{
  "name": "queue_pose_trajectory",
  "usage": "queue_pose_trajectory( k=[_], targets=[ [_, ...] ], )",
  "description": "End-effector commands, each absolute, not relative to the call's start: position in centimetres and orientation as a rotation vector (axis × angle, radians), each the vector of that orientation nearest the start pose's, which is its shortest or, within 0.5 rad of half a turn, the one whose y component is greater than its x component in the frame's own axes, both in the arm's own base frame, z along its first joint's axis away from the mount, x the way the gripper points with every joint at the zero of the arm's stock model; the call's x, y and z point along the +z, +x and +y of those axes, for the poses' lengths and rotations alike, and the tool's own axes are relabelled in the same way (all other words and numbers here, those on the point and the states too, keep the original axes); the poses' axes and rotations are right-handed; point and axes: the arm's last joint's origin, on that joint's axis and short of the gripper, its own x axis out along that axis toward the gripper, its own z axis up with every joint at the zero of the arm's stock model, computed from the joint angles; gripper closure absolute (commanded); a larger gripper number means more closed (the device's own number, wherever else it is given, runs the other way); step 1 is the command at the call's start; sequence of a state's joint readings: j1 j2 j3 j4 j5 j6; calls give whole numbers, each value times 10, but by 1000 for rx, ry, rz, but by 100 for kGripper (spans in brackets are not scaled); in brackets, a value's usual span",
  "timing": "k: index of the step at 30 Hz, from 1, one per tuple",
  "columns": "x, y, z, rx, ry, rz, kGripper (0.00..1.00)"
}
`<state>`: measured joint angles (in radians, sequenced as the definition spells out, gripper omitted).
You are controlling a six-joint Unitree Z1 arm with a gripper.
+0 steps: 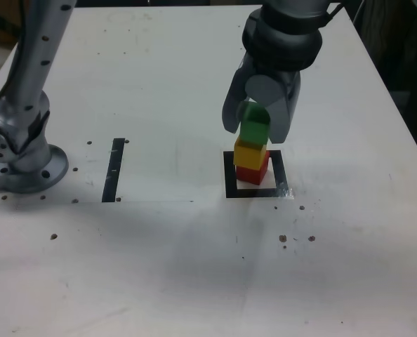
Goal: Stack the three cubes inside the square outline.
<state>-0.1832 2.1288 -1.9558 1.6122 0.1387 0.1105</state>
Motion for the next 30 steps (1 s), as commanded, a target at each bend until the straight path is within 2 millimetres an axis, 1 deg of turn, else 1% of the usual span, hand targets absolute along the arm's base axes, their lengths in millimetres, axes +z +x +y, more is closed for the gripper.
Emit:
queue_pose_trajectory(
  k=[1, 5, 10, 13, 20, 22, 28, 30],
  targets=[
    [301, 379, -62, -129, 364, 1787, 83],
    [299, 378, -62, -130, 363, 1797, 83],
    [295, 381, -63, -132, 361, 1806, 80],
    [292, 383, -62, -132, 359, 1812, 74],
    [289, 384, -59, -128, 351, 1825, 58],
    [290, 383, -58, -128, 350, 1825, 53],
    [296, 379, -58, -128, 347, 1816, 22],
    [299, 377, -57, -128, 345, 1809, 15]
  ],
)
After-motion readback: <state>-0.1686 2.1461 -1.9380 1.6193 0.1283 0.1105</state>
